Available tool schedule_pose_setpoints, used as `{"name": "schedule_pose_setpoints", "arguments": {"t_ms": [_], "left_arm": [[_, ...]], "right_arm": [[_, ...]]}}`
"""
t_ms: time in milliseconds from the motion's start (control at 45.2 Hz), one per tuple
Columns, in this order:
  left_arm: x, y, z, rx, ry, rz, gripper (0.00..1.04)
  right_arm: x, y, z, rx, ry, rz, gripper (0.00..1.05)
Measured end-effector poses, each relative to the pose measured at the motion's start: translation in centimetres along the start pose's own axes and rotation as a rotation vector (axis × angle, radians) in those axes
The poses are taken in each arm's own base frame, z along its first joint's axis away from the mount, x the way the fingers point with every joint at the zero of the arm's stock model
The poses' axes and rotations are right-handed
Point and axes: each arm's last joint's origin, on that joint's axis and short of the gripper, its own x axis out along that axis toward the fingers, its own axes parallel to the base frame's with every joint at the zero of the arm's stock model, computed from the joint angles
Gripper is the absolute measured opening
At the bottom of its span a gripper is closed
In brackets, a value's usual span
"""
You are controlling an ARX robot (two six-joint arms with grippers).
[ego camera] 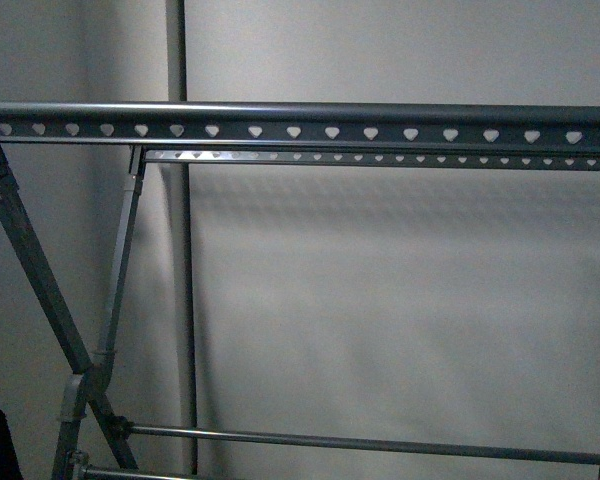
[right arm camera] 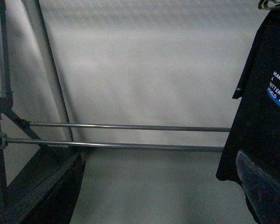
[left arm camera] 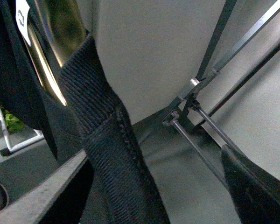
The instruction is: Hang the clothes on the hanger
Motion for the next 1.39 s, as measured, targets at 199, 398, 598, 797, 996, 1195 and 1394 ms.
{"name": "schedule_pose_setpoints", "arguments": {"t_ms": [199, 398, 598, 797, 996, 1195, 1394], "left_arm": [[-1.2, -0.2, 0.0, 0.001, 0.035, -0.055, 0.41], [-3.7, 2.0, -1.6, 0.014, 0.123, -0.151, 0.10], [-7.1, 4.9, -2.5, 0.057, 0.199, -0.325, 0.06], [-10.3, 6.1, -2.1, 0.159, 0.233, -0.495, 0.06], [-12.5, 4.3, -2.5, 0.436, 0.289, -0.919, 0.06], [-11.6, 1.2, -0.9, 0.731, 0.296, -1.445, 0.06], [-10.1, -0.6, 0.3, 0.931, 0.239, -1.700, 0.06]], "right_arm": [[0.0, 0.0, 0.0, 0.000, 0.000, 0.000, 0.97], [0.0, 0.0, 0.0, 0.000, 0.000, 0.000, 0.97], [0.0, 0.0, 0.0, 0.000, 0.000, 0.000, 0.97], [0.0, 0.0, 0.0, 0.000, 0.000, 0.000, 0.97], [0.0, 0.0, 0.0, 0.000, 0.000, 0.000, 0.97], [0.0, 0.0, 0.0, 0.000, 0.000, 0.000, 0.97], [0.0, 0.0, 0.0, 0.000, 0.000, 0.000, 0.97]]}}
